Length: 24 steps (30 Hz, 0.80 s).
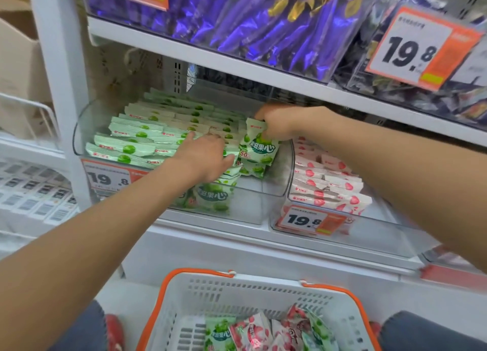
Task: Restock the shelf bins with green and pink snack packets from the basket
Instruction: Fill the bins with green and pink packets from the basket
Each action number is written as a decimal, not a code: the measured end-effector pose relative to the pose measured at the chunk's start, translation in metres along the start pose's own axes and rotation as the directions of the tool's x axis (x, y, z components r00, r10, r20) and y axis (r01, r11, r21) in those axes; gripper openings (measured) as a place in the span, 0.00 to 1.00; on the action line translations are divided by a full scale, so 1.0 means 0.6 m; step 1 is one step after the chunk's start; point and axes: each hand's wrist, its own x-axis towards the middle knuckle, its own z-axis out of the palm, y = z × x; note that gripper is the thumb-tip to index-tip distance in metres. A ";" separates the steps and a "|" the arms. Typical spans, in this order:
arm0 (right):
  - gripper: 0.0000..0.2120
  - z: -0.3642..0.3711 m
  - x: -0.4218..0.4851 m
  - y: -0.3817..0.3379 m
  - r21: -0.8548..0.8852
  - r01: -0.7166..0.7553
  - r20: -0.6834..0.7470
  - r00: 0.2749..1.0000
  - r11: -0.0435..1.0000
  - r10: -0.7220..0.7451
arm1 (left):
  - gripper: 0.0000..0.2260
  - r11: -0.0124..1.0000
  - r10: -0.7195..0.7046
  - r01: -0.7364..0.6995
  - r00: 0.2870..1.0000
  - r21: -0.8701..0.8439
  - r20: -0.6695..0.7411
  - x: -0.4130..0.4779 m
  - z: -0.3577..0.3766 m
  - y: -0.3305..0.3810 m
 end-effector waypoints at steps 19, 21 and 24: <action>0.25 0.079 0.021 -0.051 0.038 -0.060 0.060 0.997 0.997 0.058 | 0.27 1.000 -0.014 0.014 1.000 -0.021 0.004 0.004 0.001 0.000; 0.22 0.099 0.020 -0.058 0.004 -0.091 -0.027 0.995 0.996 0.091 | 0.27 1.000 -0.011 0.011 1.000 -0.024 0.004 0.004 0.001 -0.001; 0.17 0.107 0.015 -0.071 -0.136 -0.108 -0.109 0.990 0.985 0.094 | 0.28 1.000 -0.009 0.010 1.000 -0.029 0.011 0.004 0.001 -0.001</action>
